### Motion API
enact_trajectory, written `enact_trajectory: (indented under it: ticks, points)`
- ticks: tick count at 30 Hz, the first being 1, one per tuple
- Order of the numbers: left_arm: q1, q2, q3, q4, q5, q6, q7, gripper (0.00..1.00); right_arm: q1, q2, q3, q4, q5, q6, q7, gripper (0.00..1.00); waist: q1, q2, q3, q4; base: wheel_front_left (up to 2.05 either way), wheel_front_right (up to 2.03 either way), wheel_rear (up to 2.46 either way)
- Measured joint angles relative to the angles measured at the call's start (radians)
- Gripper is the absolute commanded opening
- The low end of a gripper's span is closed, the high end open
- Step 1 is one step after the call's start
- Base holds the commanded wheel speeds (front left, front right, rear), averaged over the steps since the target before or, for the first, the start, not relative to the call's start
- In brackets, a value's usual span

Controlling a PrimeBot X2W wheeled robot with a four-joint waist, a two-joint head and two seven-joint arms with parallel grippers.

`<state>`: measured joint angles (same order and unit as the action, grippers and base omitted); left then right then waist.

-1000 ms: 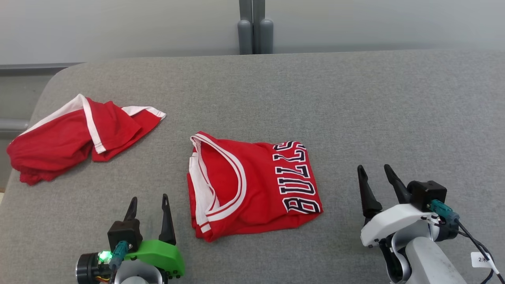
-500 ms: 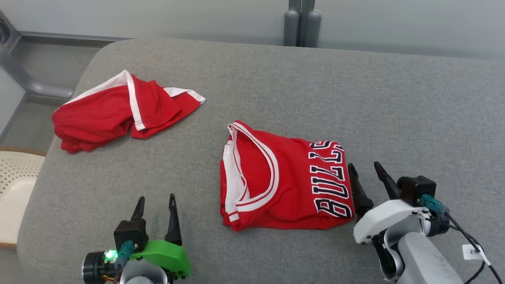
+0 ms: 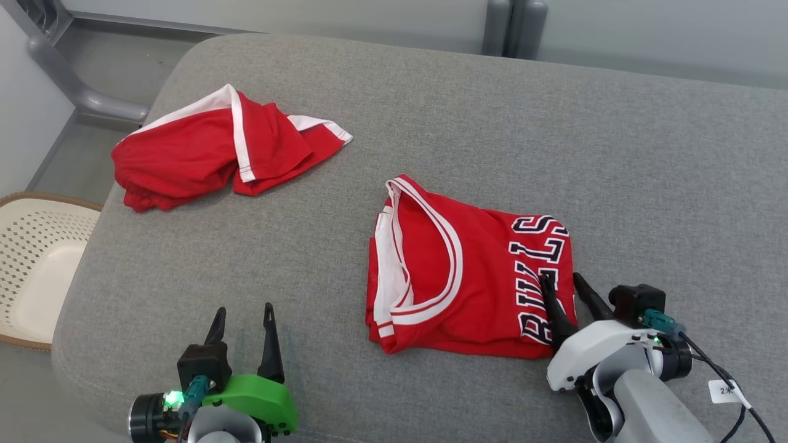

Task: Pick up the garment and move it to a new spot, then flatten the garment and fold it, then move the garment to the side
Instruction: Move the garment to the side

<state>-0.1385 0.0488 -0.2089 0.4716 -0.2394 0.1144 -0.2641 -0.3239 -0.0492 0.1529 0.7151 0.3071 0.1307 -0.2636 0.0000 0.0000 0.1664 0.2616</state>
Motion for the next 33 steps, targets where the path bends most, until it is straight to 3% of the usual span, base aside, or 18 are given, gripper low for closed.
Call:
enact_trajectory:
  ticks: [1,11,18,25,33]
  points:
    - [0.0,0.0,0.0,0.0,0.0,0.0,0.0,1.0,-0.005,0.0,0.005,0.007,0.007,0.0,-0.001,0.0,0.0,0.0,0.003,0.0,0.0,0.0,0.0]
    - [-0.002,0.0,0.007,-0.002,0.001,0.003,0.0,1.0,-0.031,0.002,-0.015,-0.029,-0.008,0.001,0.0,0.0,0.0,0.0,0.004,-0.047,0.0,0.0,0.0]
    - [-0.005,0.0,-0.008,-0.002,0.001,-0.005,0.0,1.0,-0.05,0.001,-0.013,-0.079,-0.057,0.001,0.0,0.0,0.0,0.0,-0.015,-0.125,0.0,0.0,0.0]
    - [-0.01,0.0,-0.037,-0.003,-0.006,-0.01,0.0,1.0,-0.052,0.0,0.007,-0.099,-0.054,0.001,0.0,0.0,0.0,0.0,-0.032,-0.244,0.0,0.0,0.0]
    - [-0.027,0.0,-0.053,-0.013,0.004,-0.026,0.0,1.0,-0.049,0.0,0.039,-0.11,-0.026,0.001,0.0,0.0,0.0,0.0,-0.04,-0.442,0.0,0.0,0.0]
